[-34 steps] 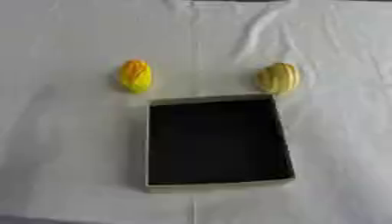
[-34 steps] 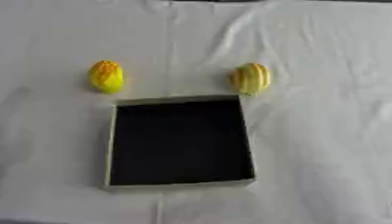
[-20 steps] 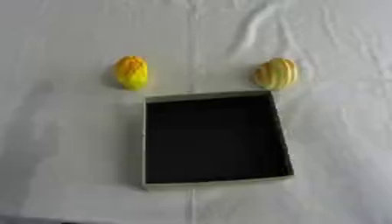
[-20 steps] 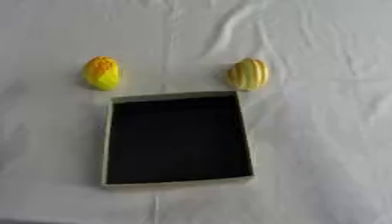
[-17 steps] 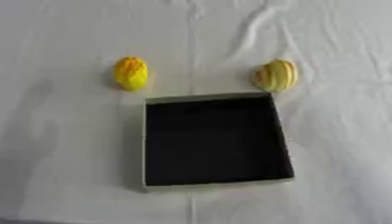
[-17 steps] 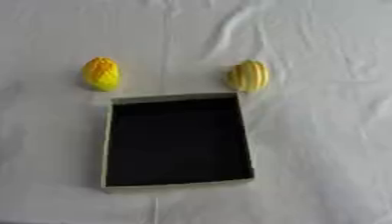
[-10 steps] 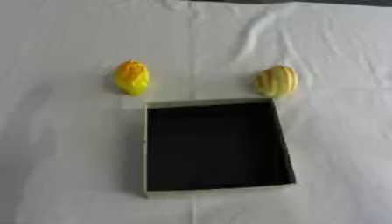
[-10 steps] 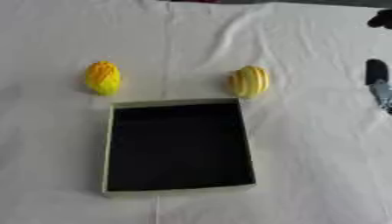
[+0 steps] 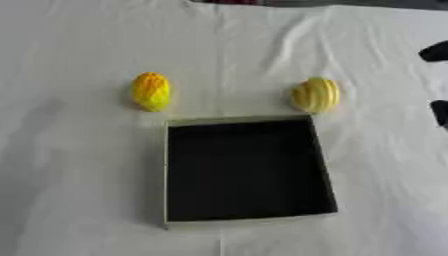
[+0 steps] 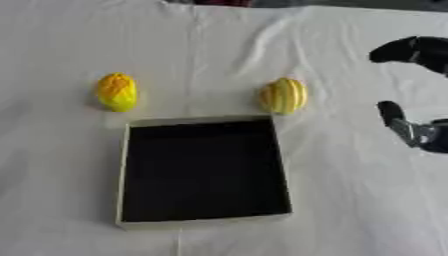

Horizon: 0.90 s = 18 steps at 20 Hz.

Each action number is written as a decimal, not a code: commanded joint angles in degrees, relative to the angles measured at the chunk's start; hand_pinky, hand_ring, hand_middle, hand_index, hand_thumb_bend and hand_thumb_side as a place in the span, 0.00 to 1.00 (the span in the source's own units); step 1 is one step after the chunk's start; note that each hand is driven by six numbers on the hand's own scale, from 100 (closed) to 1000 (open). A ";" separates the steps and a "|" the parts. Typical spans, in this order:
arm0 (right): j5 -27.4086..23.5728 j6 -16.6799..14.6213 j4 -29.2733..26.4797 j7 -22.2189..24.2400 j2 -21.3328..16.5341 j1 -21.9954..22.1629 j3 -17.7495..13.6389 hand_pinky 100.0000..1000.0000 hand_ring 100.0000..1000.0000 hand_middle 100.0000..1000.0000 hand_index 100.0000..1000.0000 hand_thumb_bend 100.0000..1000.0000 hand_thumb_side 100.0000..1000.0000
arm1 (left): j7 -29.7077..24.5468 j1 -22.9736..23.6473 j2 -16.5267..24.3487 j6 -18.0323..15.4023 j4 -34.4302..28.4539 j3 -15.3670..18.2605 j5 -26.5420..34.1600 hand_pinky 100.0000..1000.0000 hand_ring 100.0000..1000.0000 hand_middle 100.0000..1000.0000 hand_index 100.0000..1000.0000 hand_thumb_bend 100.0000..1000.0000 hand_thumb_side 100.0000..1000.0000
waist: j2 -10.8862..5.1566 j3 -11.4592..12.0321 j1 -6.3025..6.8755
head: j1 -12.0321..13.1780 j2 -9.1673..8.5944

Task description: Pick up objects on the table and place them in the box.

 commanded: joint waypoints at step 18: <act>-1.27 7.34 2.85 8.00 -0.37 -14.87 8.75 0.88 0.88 0.76 0.88 0.00 0.32 | -3.06 -2.16 0.43 0.20 -0.92 -1.34 2.77 0.83 0.79 0.73 0.84 0.00 0.57 | -0.91 2.28 -0.25 | -3.02 -0.27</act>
